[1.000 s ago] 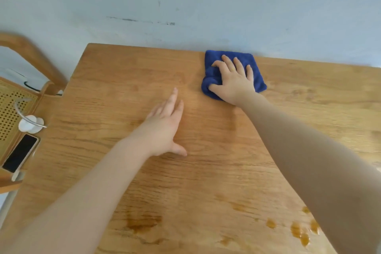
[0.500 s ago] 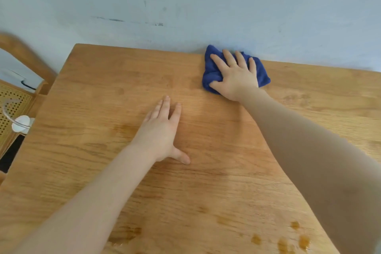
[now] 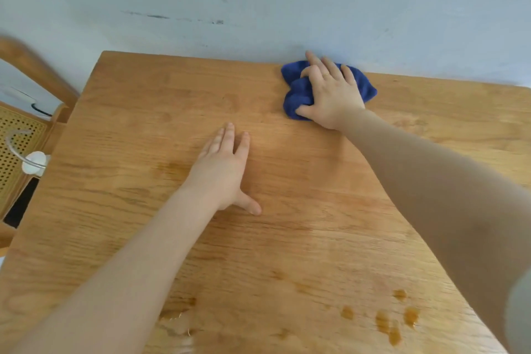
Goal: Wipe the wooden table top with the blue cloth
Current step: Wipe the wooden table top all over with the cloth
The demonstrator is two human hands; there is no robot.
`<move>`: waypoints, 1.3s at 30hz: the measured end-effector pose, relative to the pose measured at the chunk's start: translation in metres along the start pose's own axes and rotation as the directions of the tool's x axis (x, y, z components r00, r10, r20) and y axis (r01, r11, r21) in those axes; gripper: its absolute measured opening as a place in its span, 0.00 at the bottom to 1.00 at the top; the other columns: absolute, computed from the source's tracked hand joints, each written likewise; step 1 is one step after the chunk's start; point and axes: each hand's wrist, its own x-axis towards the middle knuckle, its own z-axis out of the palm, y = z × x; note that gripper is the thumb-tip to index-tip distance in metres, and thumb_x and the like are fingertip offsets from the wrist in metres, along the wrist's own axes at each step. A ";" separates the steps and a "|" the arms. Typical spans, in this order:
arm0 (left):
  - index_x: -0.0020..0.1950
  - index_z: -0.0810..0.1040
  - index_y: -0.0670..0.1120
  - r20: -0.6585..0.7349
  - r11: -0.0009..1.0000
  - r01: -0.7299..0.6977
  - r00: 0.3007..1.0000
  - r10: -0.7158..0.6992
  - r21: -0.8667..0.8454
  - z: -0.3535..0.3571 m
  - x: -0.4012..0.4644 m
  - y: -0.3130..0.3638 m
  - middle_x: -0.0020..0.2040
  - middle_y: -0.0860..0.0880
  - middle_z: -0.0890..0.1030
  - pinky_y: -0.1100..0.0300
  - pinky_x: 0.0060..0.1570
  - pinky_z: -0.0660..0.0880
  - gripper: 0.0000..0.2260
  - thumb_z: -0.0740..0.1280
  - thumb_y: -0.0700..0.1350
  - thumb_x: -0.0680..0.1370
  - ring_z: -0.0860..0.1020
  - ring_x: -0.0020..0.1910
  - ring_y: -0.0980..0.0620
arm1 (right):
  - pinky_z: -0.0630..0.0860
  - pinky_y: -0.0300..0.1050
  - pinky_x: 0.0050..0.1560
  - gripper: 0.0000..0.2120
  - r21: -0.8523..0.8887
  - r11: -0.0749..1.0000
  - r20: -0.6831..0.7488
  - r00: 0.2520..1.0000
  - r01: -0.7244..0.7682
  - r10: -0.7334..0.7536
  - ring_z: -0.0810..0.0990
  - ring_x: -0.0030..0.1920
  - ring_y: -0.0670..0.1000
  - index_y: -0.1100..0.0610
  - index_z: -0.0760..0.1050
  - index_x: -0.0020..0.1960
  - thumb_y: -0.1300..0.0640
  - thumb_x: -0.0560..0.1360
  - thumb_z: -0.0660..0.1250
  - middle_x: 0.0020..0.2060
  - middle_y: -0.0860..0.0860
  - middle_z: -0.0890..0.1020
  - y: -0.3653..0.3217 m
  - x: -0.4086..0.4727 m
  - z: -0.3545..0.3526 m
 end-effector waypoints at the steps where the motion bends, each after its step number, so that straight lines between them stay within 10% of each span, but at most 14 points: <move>1: 0.75 0.34 0.46 0.005 1.000 0.006 1.000 -0.006 -0.001 0.000 0.000 0.000 0.74 0.41 0.31 0.54 0.73 0.40 0.62 0.74 0.66 0.59 0.37 0.75 0.45 | 0.49 0.56 0.73 0.27 0.005 1.000 -0.017 1.000 -0.003 0.003 0.50 0.76 0.55 0.57 0.65 0.63 0.46 0.69 0.65 0.76 0.49 0.52 0.000 0.002 0.001; 10: 0.76 0.36 0.44 0.033 0.998 0.024 0.999 -0.026 0.056 -0.008 -0.007 0.005 0.75 0.38 0.34 0.53 0.73 0.42 0.61 0.73 0.67 0.60 0.40 0.76 0.43 | 0.57 0.60 0.67 0.31 0.012 0.975 -0.008 0.975 0.220 -0.220 0.62 0.72 0.60 0.59 0.70 0.60 0.41 0.65 0.58 0.71 0.55 0.67 -0.019 -0.104 0.011; 14: 0.76 0.36 0.45 0.021 0.997 0.031 0.999 -0.033 0.076 -0.010 -0.005 0.005 0.75 0.39 0.35 0.52 0.73 0.43 0.61 0.73 0.67 0.60 0.40 0.76 0.43 | 0.46 0.58 0.72 0.37 -0.012 0.992 0.080 0.989 0.124 -0.122 0.51 0.75 0.54 0.46 0.51 0.75 0.39 0.69 0.57 0.76 0.48 0.55 0.000 -0.056 0.002; 19: 0.76 0.34 0.46 0.014 0.994 0.045 0.999 -0.046 0.102 -0.004 -0.010 0.003 0.75 0.41 0.33 0.53 0.73 0.40 0.61 0.70 0.70 0.60 0.39 0.76 0.45 | 0.43 0.60 0.73 0.33 -0.023 0.998 0.066 0.996 -0.058 0.059 0.47 0.76 0.56 0.47 0.52 0.75 0.41 0.73 0.58 0.76 0.49 0.52 0.008 -0.009 -0.001; 28: 0.77 0.43 0.48 0.025 0.994 -0.087 0.996 0.086 0.063 -0.024 -0.007 0.050 0.76 0.47 0.35 0.52 0.73 0.42 0.53 0.70 0.67 0.64 0.37 0.76 0.49 | 0.44 0.58 0.72 0.37 -0.023 0.980 0.096 0.976 0.200 -0.197 0.50 0.76 0.55 0.46 0.56 0.74 0.37 0.66 0.53 0.76 0.47 0.54 0.010 -0.123 0.002; 39: 0.76 0.40 0.41 -0.030 1.000 0.017 0.999 -0.017 0.002 -0.013 0.017 0.096 0.76 0.40 0.38 0.53 0.73 0.45 0.60 0.67 0.73 0.61 0.43 0.76 0.44 | 0.44 0.59 0.73 0.32 0.034 0.992 0.013 0.992 -0.125 0.125 0.49 0.75 0.56 0.46 0.54 0.74 0.42 0.73 0.59 0.76 0.49 0.54 0.046 -0.041 -0.011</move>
